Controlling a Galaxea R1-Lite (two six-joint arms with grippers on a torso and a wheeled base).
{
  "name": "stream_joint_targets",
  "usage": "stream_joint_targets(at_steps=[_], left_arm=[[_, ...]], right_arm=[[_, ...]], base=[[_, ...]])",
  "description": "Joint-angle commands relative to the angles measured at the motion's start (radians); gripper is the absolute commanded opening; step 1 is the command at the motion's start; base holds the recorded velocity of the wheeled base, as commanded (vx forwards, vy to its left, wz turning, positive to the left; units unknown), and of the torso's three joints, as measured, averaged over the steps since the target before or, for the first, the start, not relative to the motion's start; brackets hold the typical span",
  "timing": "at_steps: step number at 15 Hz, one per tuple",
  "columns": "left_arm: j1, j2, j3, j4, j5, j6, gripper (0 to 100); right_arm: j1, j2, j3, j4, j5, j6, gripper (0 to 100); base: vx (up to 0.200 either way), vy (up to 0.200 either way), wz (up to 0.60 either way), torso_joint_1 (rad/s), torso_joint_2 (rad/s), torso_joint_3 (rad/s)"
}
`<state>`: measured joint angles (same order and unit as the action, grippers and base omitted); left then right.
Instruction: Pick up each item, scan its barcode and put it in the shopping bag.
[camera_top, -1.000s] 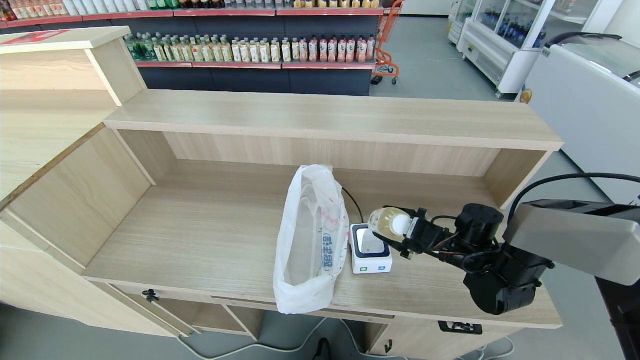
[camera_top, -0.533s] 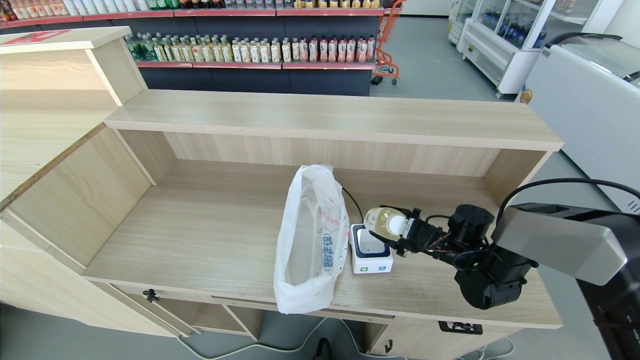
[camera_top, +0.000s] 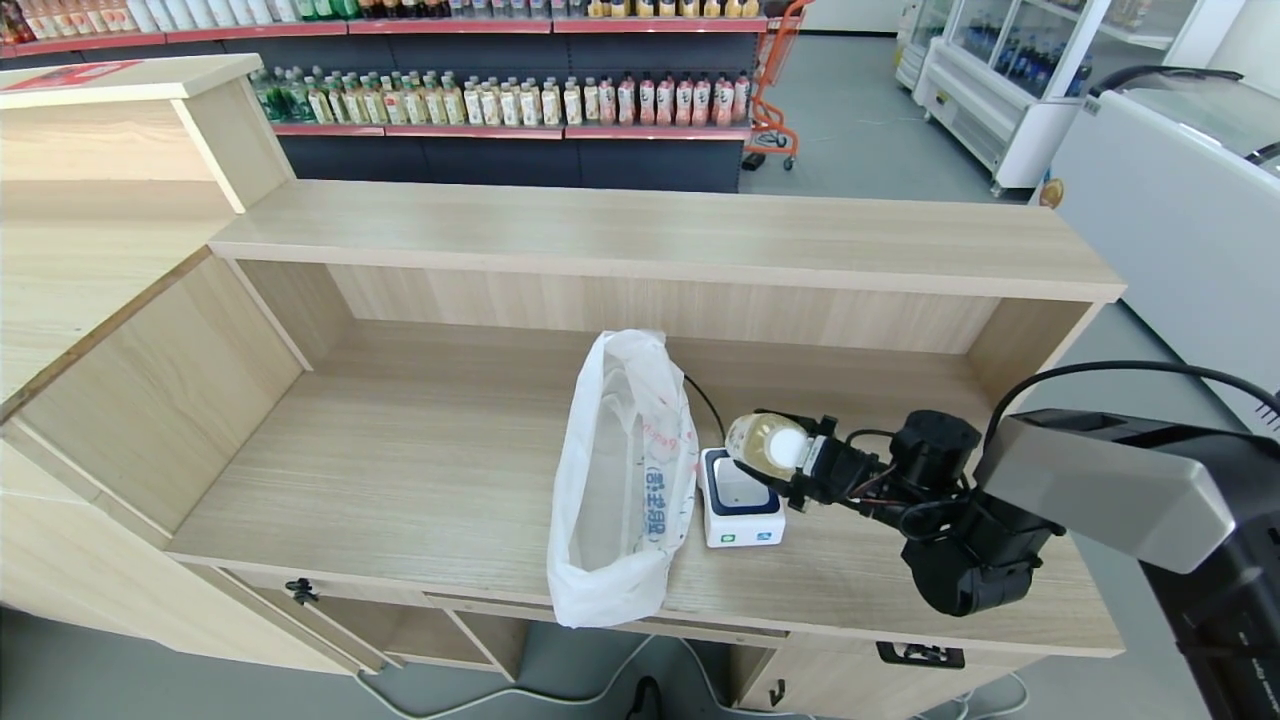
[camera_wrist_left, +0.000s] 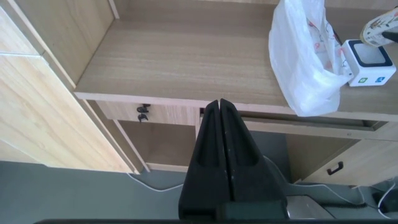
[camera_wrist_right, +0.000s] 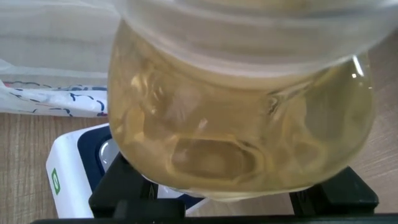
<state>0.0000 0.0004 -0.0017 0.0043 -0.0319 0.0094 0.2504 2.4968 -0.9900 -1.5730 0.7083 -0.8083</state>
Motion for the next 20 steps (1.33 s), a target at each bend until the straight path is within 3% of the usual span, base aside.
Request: stream_joint_targets(at_steps=[1,4,7,8,9,14,16,20], left_arm=[[0.000,0.001,0.000,0.000,0.000,0.000,0],[0.000,0.001,0.000,0.000,0.000,0.000,0],[0.000,0.000,0.000,0.000,0.000,0.000,0],[0.000,0.000,0.000,0.000,0.000,0.000,0],[0.000,0.000,-0.001,0.000,0.000,0.000,0],[0.000,0.000,0.000,0.000,0.000,0.000,0],[0.000,0.000,0.000,0.000,0.000,0.000,0],[0.000,0.000,0.000,0.000,0.000,0.001,0]], right_arm=[[0.003,-0.022,0.004,0.002,-0.001,0.023,0],[-0.008,-0.219,0.125,0.002,-0.016,0.201,0],[-0.008,-0.368,0.197,0.002,-0.142,0.386,0],[-0.002,-0.441,0.203,0.002,-0.291,0.526,0],[0.003,-0.475,0.218,0.002,-0.375,0.589,0],[-0.003,-0.766,0.445,0.237,-0.644,0.748,0],[-0.007,-0.855,0.514,0.318,-0.691,0.753,0],[-0.008,-0.938,0.659,0.327,-0.747,0.753,0]], base=[[0.000,0.000,0.00,0.000,0.00,0.000],[0.000,0.000,0.00,0.000,0.00,0.000],[0.000,0.000,0.00,0.000,0.00,0.000],[0.000,0.000,0.00,0.000,0.00,0.000],[0.000,0.000,0.00,0.000,0.00,0.000],[0.000,0.000,0.00,0.000,0.00,0.000],[0.000,0.000,0.00,0.000,0.00,0.000],[0.000,0.000,0.00,0.000,0.00,0.000]])
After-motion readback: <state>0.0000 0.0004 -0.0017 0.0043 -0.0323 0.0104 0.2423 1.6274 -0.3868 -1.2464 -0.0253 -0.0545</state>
